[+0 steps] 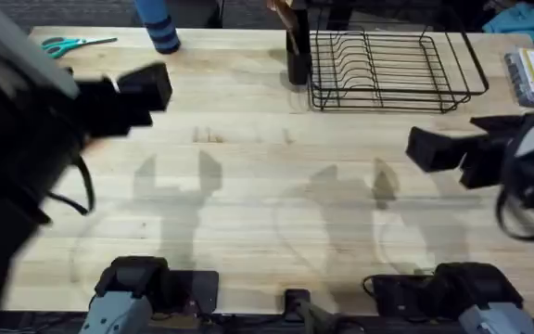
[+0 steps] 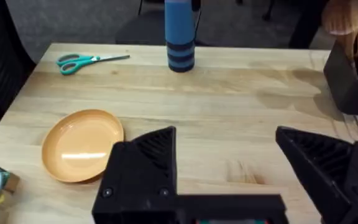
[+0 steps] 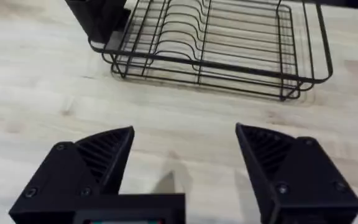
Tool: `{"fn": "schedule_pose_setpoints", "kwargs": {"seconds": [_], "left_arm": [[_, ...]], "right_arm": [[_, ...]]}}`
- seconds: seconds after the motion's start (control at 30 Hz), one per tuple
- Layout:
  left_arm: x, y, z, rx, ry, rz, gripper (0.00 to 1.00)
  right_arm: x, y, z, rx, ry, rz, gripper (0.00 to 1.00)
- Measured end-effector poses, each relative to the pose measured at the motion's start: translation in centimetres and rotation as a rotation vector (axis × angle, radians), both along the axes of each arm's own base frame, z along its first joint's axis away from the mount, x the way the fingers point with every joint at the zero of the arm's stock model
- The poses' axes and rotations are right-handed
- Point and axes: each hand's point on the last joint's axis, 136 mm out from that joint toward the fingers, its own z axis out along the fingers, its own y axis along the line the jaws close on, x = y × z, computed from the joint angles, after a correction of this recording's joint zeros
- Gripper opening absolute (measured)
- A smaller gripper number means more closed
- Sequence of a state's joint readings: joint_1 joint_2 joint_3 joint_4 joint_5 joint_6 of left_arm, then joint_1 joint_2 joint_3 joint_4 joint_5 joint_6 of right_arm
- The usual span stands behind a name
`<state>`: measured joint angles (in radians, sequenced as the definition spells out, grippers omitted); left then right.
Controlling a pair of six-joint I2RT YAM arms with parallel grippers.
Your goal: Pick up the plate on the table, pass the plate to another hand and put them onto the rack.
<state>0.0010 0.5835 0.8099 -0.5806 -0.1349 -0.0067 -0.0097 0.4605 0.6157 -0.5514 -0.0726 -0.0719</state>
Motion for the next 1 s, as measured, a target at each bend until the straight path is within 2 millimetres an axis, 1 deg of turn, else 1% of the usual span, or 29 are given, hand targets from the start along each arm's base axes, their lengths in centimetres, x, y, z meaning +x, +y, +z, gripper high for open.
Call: {"fn": "schedule_pose_setpoints", "kwargs": {"seconds": [0.27, 0.4, 0.47, 0.57, 0.63, 0.77, 0.9, 0.93, 0.97, 1.0], "left_arm": [[2.3, -0.4, 3.8, -0.010, 0.174, -0.021, 0.991], [3.7, -0.8, 4.7, -0.021, 0.232, -0.041, 0.991], [4.4, -1.0, 4.9, -0.028, 0.254, -0.052, 0.993], [5.3, -1.1, 4.5, -0.032, 0.283, -0.058, 0.993], [5.6, -1.2, 3.7, -0.034, 0.314, -0.060, 0.993], [5.8, -1.2, 2.6, -0.037, 0.358, -0.061, 0.993], [6.0, -0.8, 2.4, -0.036, 0.368, -0.048, 0.994], [6.0, -0.5, 2.3, -0.037, 0.367, -0.037, 0.994], [6.5, 1.1, 2.4, -0.054, 0.355, 0.019, 0.994], [6.6, 2.0, 2.3, -0.069, 0.352, 0.052, 0.994]], "right_arm": [[1.8, 0.0, 5.4, 0.000, 0.187, 0.004, 0.992], [2.9, 0.0, 7.4, 0.001, 0.255, 0.004, 0.992], [3.4, 0.0, 8.0, 0.002, 0.282, 0.004, 0.992], [4.4, 0.0, 8.4, 0.002, 0.304, 0.004, 0.992], [4.9, 0.0, 8.0, 0.002, 0.322, 0.004, 0.992], [5.3, 0.0, 7.2, 0.002, 0.357, 0.004, 0.992], [5.3, 0.0, 6.9, 0.003, 0.369, 0.004, 0.992], [5.3, 0.0, 6.9, 0.002, 0.369, 0.004, 0.992], [5.3, 0.0, 6.9, 0.002, 0.369, 0.004, 0.992], [5.3, 0.0, 6.9, 0.002, 0.372, 0.004, 0.992]]}}
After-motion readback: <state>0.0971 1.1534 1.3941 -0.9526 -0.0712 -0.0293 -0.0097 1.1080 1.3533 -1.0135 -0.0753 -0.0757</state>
